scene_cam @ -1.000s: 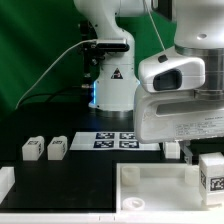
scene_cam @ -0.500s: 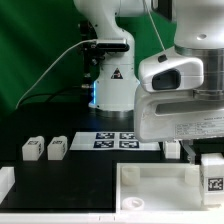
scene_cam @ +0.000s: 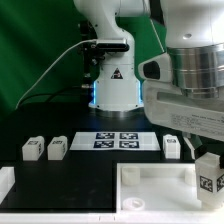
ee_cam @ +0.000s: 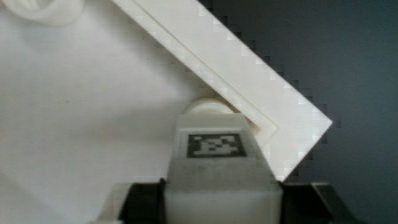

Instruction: Assemble one leg

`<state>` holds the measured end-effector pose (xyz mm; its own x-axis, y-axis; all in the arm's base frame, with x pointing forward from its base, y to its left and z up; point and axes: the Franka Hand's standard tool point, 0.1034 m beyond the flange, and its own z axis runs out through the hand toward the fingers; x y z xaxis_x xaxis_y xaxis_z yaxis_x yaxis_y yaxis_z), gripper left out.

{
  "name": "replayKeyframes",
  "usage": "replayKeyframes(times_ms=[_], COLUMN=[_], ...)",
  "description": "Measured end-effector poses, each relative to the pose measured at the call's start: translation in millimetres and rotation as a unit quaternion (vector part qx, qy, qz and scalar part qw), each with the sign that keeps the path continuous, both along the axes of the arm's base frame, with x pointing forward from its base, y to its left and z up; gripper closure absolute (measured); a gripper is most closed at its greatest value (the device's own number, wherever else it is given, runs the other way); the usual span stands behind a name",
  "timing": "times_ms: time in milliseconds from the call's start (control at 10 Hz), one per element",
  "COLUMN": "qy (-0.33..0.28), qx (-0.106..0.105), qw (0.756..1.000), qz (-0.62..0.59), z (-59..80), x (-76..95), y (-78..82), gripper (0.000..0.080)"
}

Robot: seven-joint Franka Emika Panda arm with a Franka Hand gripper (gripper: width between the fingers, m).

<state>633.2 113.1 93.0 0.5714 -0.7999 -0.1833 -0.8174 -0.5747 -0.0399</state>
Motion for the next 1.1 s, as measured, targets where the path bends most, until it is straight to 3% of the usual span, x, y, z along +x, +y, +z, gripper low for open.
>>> replayKeyframes(times_ms=[300,500,700,800,900,1000,1100], qy=[0.021,0.015,0.006,0.002,0.0,0.0,-0.011], qx=[-0.01,-0.02,-0.017,-0.018,-0.019,-0.018,-0.021], qw=[0.989,0.943,0.899,0.914,0.92,0.92,0.954], qz=[-0.147,-0.332,-0.437,-0.405,-0.391,-0.39,-0.3], z=[-0.5,-1.3,-1.2,-1.4,-2.1,-2.1,-2.7], x=[0.6,0.3,3.6,2.8,2.4,2.4,1.7], y=[1.7,11.1,18.3,18.3,18.7,18.8,15.0], gripper=[0.0508,0.0508,0.0508,0.0458,0.0458,0.0257,0.0183])
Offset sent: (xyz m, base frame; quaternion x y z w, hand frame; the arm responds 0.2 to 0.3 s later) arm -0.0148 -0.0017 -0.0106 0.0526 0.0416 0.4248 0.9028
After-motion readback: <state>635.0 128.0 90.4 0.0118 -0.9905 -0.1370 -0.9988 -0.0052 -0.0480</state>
